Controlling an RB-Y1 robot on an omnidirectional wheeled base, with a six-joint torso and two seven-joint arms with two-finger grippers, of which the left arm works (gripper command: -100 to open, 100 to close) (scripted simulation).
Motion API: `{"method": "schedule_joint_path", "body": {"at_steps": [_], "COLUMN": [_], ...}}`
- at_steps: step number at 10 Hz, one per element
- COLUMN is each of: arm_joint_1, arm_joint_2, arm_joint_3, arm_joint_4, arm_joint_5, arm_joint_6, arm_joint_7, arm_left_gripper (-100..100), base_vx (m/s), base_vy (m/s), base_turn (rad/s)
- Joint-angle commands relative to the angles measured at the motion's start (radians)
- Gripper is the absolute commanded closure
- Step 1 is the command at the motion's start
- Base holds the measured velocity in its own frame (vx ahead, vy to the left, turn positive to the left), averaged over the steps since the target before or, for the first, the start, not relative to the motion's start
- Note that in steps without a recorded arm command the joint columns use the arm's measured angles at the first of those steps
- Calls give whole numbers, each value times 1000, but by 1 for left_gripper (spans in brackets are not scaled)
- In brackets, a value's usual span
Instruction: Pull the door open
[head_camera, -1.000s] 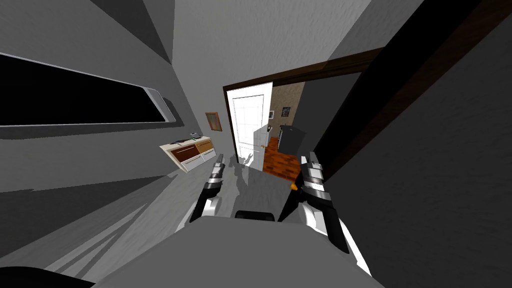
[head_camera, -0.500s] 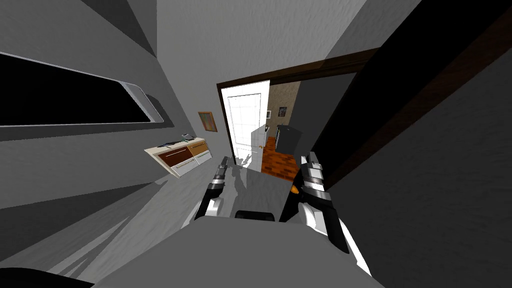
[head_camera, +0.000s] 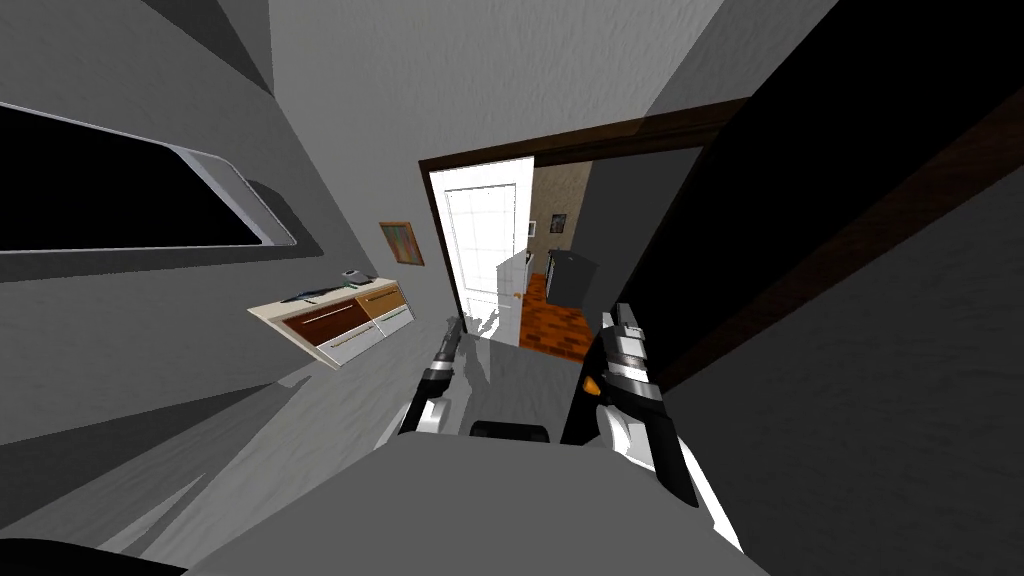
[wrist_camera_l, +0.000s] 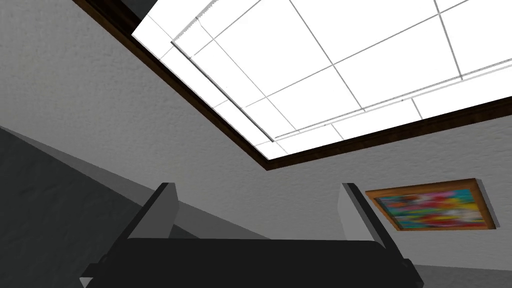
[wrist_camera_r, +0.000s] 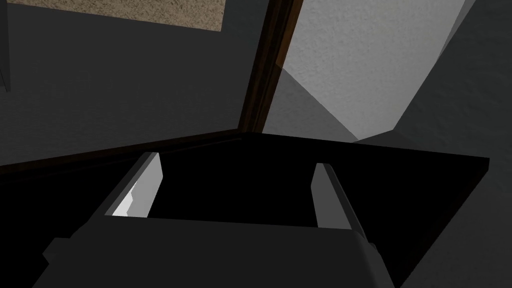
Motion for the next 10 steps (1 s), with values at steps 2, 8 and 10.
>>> {"method": "schedule_joint_path", "body": {"at_steps": [2,8,10], "arm_joint_1": [-18,-51,-62], "arm_joint_2": [4,6,6], "arm_joint_3": [-11,-42,-52], "arm_joint_4": [55,184,227], "arm_joint_5": [-5,-19,-23], "arm_joint_6": [-9,-34,-43], "arm_joint_7": [-70,-229,-282], "arm_left_gripper": [-100,-100,-100], "base_vx": [91,94,101], "base_vy": [19,27,16], "base_turn": [-87,-98,-88]}}
